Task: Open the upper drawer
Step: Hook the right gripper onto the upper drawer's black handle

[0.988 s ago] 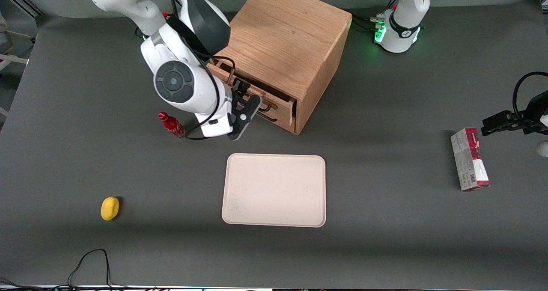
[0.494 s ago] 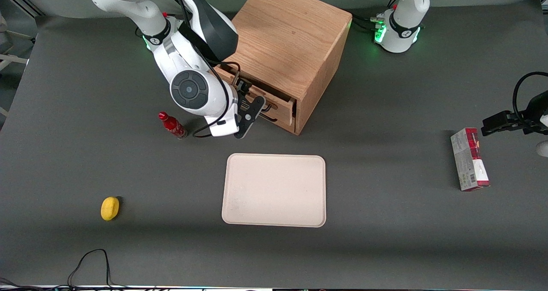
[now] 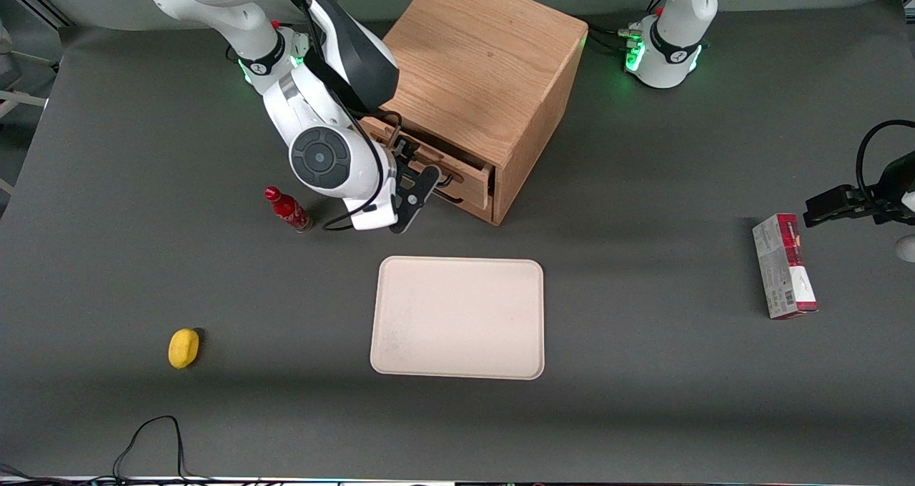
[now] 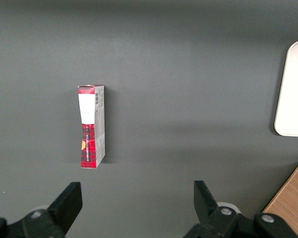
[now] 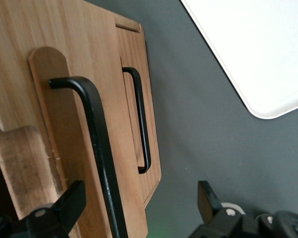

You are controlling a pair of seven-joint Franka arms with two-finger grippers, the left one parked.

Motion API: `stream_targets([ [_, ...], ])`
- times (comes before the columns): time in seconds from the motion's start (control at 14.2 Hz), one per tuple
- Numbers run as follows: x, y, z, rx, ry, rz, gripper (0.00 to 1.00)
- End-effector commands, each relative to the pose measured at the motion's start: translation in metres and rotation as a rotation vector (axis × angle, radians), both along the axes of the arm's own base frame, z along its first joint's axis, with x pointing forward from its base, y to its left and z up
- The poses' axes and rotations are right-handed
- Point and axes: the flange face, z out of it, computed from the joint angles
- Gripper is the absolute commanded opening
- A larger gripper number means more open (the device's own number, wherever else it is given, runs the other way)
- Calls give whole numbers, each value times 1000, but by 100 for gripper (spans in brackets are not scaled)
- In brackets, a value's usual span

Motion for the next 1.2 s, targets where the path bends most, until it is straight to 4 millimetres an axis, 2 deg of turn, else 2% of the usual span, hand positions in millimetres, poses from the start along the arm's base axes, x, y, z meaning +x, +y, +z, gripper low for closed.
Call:
stream_targets([
  [0.0,-8,-3,-2,21,-16,10,100],
  [0.42,-9,4,-18,28,-41,7,100],
  [0.71,-4,3,-20,35,-68,30,100],
  [0.92,3,-2,-21,42,-80,35,100],
  [1.13,19,-14,-19,63,-118,15,100],
])
